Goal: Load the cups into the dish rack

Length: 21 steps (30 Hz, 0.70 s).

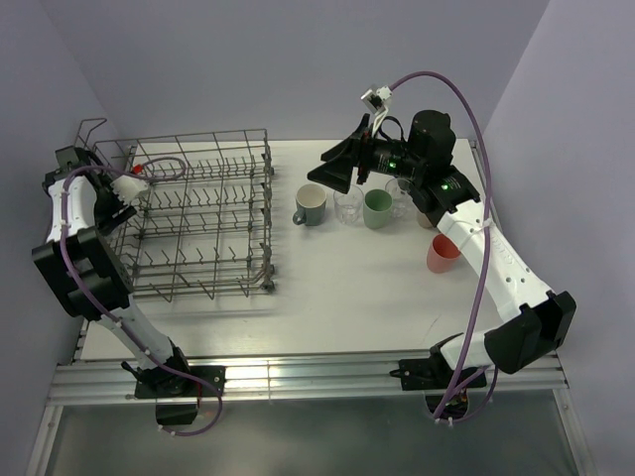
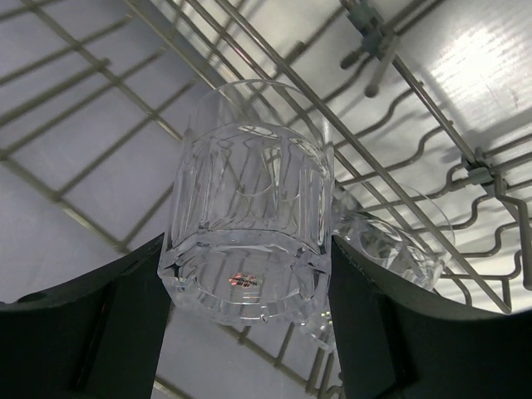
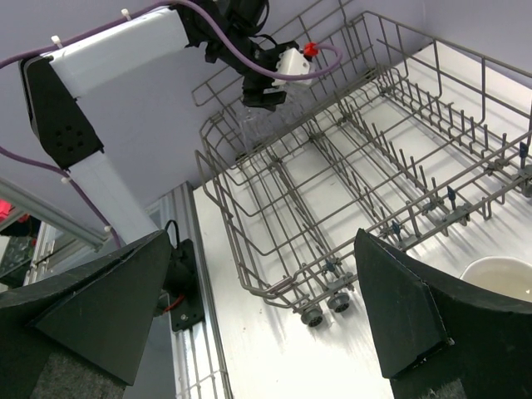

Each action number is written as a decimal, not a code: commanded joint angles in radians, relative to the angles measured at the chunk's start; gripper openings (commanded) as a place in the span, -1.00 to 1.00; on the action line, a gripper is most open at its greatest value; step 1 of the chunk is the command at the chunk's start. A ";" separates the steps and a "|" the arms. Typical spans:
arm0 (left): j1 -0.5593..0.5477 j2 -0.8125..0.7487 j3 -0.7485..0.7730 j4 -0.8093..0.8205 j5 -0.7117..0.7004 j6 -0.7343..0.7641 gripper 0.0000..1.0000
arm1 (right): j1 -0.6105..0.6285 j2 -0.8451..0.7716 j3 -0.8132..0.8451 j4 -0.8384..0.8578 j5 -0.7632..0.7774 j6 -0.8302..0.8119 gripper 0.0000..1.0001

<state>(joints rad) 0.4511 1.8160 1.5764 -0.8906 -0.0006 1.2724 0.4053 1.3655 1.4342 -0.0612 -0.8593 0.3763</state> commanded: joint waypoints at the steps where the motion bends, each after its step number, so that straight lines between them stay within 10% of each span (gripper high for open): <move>1: 0.006 0.003 -0.021 0.005 -0.036 0.022 -1.00 | 0.001 -0.002 0.003 0.020 -0.003 -0.010 0.99; 21: 0.023 0.003 0.077 -0.268 0.073 0.022 -0.99 | 0.001 0.004 0.009 0.020 -0.009 -0.013 0.99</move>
<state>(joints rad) 0.4767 1.8301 1.6325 -1.0637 0.0097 1.2827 0.4053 1.3659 1.4342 -0.0628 -0.8593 0.3752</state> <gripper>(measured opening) 0.727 0.993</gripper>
